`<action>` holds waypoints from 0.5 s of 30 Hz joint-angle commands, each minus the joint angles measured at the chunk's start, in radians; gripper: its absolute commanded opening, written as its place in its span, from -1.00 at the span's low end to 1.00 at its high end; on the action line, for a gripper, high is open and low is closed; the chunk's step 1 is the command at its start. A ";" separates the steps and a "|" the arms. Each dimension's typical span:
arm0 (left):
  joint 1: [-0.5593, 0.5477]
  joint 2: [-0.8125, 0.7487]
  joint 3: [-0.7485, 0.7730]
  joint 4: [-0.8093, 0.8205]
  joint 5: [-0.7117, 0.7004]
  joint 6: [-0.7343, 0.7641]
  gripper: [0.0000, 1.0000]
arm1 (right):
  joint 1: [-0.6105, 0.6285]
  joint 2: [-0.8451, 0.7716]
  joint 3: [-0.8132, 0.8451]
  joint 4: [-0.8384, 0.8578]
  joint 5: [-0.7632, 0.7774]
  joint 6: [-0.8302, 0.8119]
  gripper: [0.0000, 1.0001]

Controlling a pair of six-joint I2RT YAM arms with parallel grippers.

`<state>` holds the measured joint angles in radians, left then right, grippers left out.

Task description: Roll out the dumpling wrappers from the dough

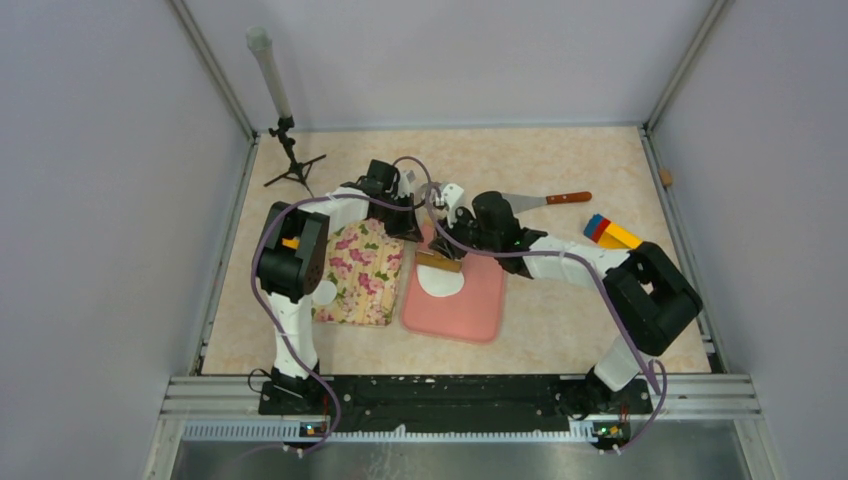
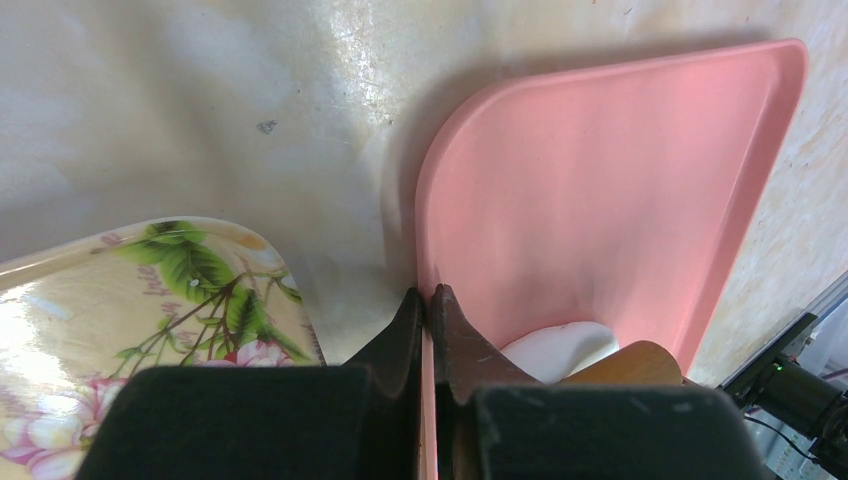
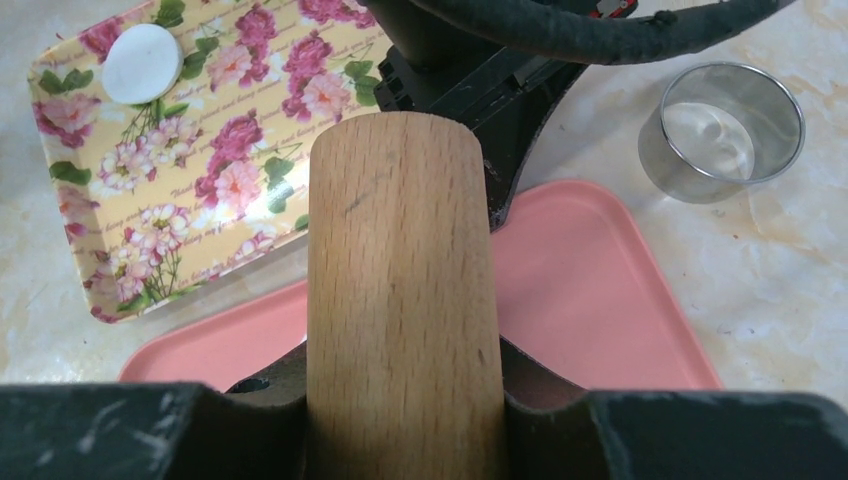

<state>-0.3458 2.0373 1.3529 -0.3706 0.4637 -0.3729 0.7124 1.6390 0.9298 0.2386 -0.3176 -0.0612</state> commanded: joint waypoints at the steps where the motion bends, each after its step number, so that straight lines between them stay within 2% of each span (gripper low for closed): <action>1: 0.010 -0.024 -0.033 -0.077 -0.027 0.014 -1.00 | 0.039 0.035 -0.056 -0.235 -0.018 -0.065 -1.00; 15: 0.012 -0.022 -0.033 -0.077 -0.025 0.014 -1.00 | 0.053 0.061 -0.089 -0.330 -0.133 -0.114 -1.00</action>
<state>-0.3450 2.0369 1.3521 -0.3698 0.4648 -0.3729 0.7269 1.6390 0.9291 0.2188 -0.3679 -0.1593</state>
